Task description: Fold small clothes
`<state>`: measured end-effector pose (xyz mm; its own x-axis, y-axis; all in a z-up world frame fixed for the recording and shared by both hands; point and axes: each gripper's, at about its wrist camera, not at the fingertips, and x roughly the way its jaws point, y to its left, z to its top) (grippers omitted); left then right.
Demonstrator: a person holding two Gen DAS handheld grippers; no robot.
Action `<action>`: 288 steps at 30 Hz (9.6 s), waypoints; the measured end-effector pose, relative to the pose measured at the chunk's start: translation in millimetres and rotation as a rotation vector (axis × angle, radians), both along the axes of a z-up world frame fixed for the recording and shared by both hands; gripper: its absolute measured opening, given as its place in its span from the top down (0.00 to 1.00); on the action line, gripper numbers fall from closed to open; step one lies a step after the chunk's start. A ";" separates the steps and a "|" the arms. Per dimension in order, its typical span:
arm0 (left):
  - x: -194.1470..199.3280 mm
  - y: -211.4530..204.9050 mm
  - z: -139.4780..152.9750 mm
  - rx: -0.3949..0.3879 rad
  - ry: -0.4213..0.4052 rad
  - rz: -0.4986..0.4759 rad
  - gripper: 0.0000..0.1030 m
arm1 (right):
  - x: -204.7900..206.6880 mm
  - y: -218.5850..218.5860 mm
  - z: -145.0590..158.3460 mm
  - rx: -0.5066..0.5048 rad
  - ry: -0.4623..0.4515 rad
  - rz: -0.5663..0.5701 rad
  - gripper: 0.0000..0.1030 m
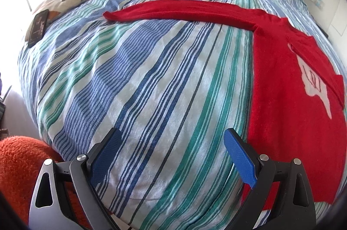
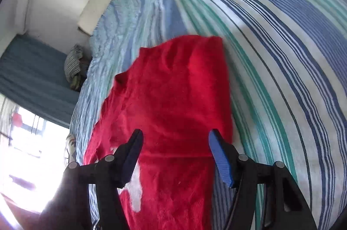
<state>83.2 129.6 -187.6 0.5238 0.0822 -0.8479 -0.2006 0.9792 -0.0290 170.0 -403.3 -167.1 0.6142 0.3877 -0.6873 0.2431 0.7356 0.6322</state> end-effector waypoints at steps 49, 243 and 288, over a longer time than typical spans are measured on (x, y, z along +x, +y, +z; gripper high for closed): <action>4.4 9.0 -27.9 -0.026 0.053 -0.012 0.00 | -233.8 64.6 -15.8 -0.269 -0.012 -0.135 0.32; 59.1 9.5 -22.8 0.003 -0.068 -0.225 0.00 | -225.6 70.4 -43.7 -0.250 -0.074 -0.060 0.13; -8.3 -33.0 0.7 -0.300 0.198 -0.462 0.39 | -227.8 83.5 -39.6 0.025 0.014 0.109 0.41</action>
<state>74.9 96.6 -186.9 0.2778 -0.3757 -0.8841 0.2151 0.9213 -0.3239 -57.8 -319.8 -206.7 0.5583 0.4688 -0.6844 0.1714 0.7420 0.6481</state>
